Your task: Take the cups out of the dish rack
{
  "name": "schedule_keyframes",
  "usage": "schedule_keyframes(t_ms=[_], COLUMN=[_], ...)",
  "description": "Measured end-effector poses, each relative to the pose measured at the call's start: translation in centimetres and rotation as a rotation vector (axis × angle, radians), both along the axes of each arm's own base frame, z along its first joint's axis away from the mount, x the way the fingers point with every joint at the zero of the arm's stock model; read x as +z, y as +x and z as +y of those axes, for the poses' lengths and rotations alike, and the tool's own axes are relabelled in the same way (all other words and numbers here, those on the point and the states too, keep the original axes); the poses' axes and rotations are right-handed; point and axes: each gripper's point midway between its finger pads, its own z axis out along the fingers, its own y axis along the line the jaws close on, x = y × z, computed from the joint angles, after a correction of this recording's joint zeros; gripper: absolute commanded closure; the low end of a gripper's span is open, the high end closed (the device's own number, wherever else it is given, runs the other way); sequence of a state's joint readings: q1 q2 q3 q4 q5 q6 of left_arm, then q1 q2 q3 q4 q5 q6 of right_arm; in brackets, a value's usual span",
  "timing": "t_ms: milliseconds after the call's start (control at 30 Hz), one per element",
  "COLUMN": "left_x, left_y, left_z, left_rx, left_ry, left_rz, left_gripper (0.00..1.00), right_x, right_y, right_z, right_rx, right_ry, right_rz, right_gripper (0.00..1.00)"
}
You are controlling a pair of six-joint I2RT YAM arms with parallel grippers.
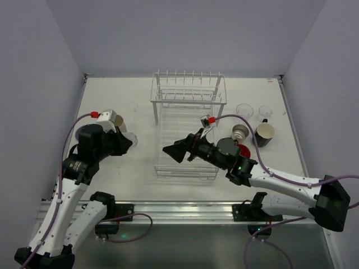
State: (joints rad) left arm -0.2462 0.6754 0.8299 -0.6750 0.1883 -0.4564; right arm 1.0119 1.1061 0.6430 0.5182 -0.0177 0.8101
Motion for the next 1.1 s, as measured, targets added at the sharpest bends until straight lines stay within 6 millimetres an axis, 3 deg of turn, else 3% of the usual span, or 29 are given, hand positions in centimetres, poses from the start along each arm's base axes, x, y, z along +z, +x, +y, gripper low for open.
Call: schedule_keyframes(t_ms=[267, 533, 767, 933, 1100], left_x=[-7.0, -9.1, -11.9, -13.9, -15.3], left_y=[-0.4, -0.2, 0.2, 0.7, 0.7], left_z=[2.2, 1.7, -0.7, -0.4, 0.1], left_rx=[-0.015, -0.054, -0.146, -0.135, -0.119], left_ry=[0.235, 0.293, 0.445, 0.524, 0.593], left_rz=[0.292, 0.371, 0.467, 0.532, 0.571], left_gripper=[1.0, 1.0, 1.0, 0.99, 0.8], right_x=[-1.3, 0.7, -0.1, -0.3, 0.1], right_y=[-1.4, -1.3, -0.9, -1.1, -1.2], right_z=[-4.5, -9.2, -10.7, -11.9, -13.1], right_rx=[-0.029, -0.148, -0.194, -0.221, -0.254], right_ry=[-0.232, -0.291, -0.345, -0.353, -0.336], right_rz=[-0.073, -0.174, -0.178, -0.185, -0.202], right_gripper=[0.01, 0.01, 0.01, 0.01, 0.01])
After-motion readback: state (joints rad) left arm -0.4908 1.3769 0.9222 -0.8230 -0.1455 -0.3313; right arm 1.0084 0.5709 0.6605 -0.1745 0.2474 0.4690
